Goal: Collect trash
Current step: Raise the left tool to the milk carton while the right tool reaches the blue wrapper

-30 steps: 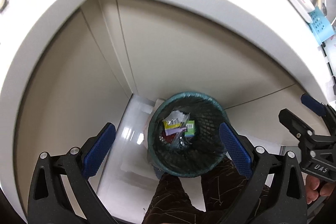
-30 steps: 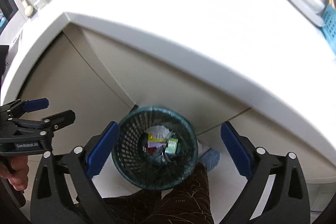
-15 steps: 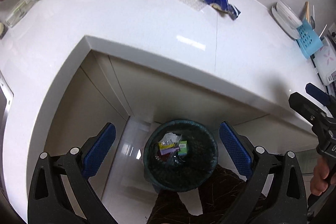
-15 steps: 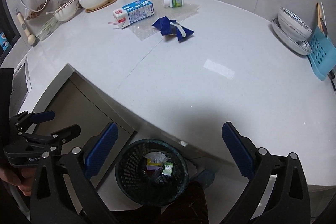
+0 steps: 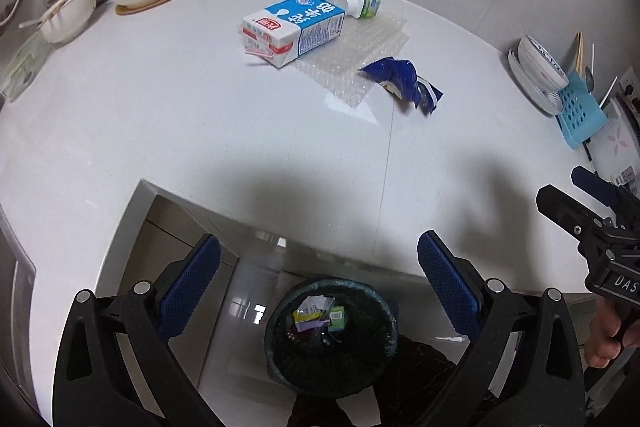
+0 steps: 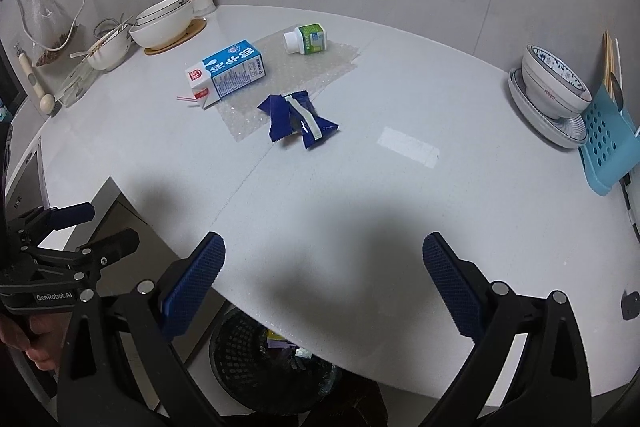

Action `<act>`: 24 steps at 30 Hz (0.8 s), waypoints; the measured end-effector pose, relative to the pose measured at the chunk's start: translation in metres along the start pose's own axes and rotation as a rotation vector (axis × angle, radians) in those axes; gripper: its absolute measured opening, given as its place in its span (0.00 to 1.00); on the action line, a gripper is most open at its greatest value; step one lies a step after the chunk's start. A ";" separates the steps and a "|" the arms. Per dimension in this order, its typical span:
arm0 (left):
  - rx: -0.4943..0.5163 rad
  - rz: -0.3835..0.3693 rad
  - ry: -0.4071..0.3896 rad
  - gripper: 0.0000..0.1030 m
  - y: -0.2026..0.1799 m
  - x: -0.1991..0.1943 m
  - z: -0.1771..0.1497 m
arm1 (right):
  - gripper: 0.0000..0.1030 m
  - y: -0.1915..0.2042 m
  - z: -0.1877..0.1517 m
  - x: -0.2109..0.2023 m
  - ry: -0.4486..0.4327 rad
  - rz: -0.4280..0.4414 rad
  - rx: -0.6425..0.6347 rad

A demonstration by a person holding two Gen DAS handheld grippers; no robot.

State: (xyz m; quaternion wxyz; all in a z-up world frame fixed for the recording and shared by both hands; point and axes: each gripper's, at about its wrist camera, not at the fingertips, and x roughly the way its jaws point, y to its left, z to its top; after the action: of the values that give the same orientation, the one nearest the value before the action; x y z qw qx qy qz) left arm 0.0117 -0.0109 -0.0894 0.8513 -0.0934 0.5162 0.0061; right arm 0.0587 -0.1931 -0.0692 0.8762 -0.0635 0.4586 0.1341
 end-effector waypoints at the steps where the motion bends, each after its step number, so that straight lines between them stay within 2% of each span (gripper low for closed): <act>1: -0.001 -0.002 0.000 0.94 0.000 0.001 0.005 | 0.92 -0.001 0.004 0.001 -0.002 0.001 0.000; 13: 0.011 0.008 -0.022 0.94 0.000 0.016 0.070 | 0.92 -0.015 0.054 0.021 0.005 0.007 -0.001; 24: 0.041 0.031 -0.025 0.93 0.025 0.048 0.138 | 0.92 -0.012 0.092 0.060 0.080 0.050 -0.034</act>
State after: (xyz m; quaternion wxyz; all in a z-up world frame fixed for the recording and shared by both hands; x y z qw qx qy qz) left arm 0.1530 0.0322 -0.0736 0.8592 -0.0677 0.5071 0.0096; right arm 0.1674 -0.1728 -0.0654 0.8522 -0.0721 0.4926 0.1611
